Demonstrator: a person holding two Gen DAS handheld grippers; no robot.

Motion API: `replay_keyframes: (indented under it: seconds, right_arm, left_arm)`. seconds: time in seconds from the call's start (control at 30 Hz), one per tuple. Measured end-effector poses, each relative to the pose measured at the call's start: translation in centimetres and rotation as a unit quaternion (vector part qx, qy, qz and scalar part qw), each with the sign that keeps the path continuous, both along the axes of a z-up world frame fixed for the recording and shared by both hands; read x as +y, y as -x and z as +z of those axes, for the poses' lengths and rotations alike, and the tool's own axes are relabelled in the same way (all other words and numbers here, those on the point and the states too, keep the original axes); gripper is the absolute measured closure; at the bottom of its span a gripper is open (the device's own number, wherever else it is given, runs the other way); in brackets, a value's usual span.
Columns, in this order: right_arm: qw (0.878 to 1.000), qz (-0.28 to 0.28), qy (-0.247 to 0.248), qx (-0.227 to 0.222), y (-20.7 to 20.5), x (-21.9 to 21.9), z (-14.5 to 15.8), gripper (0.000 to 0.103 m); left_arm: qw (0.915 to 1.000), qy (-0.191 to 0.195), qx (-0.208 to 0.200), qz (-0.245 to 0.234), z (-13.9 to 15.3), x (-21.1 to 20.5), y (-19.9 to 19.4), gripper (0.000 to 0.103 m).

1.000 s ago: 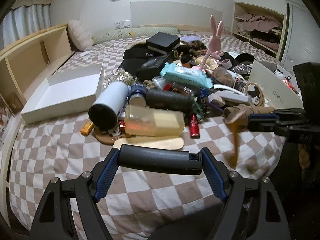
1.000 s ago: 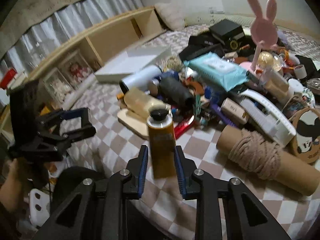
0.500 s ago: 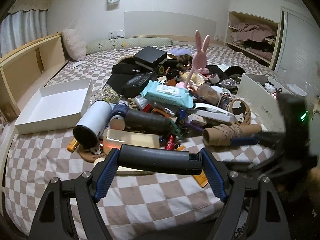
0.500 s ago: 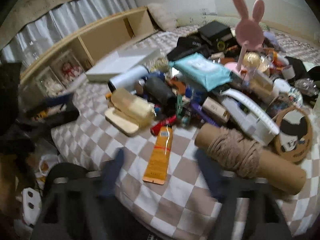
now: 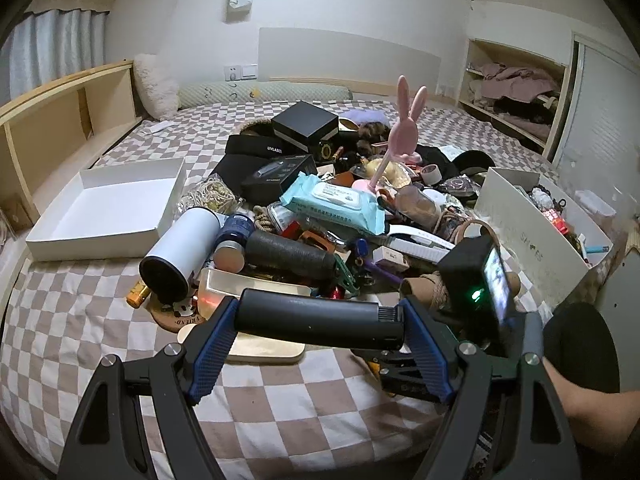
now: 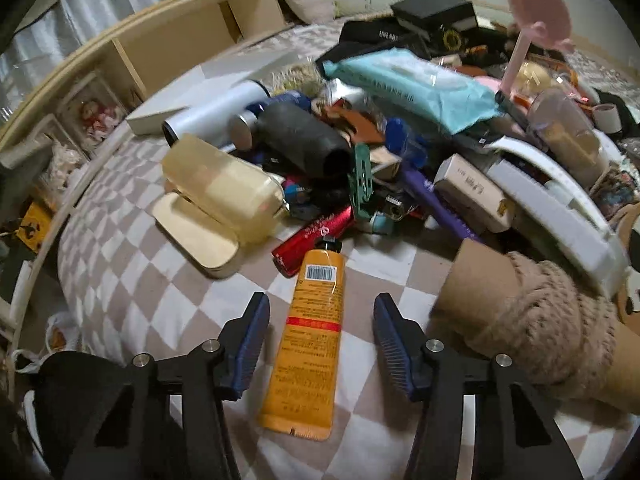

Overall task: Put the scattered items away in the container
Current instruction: 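Close the right tool on the orange tube's cap end while the left tool holds the marker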

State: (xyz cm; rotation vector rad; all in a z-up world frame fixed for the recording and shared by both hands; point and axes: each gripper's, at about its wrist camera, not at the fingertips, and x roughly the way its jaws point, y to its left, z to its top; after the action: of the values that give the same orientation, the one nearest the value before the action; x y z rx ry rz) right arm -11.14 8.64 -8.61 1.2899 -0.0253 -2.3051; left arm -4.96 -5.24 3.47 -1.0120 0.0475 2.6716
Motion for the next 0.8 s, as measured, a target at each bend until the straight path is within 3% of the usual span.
replay_keyframes:
  seconds: [0.1, 0.47, 0.53, 0.8]
  right_arm:
    - [1.000, 0.014, -0.004, 0.004, -0.2, -0.2, -0.6, 0.071]
    - [0.999, 0.000, 0.038, 0.010, -1.6, 3.4, 1.2, 0.074]
    - [0.999, -0.002, 0.045, 0.020, -1.9, 4.2, 2.2, 0.083]
    - [0.995, -0.006, 0.061, 0.075, -2.9, 6.0, 7.3, 0.085]
  left_arm:
    - [1.0000, -0.002, 0.004, 0.007, 0.1, 0.1, 0.0, 0.022]
    - [0.9996, -0.005, 0.012, 0.024, 0.6, 0.7, -0.6, 0.022]
    - [0.9995, -0.006, 0.012, 0.027, 0.6, 0.9, -0.8, 0.022]
    - [0.9994, -0.011, 0.013, 0.031, 0.7, 1.5, -1.1, 0.022]
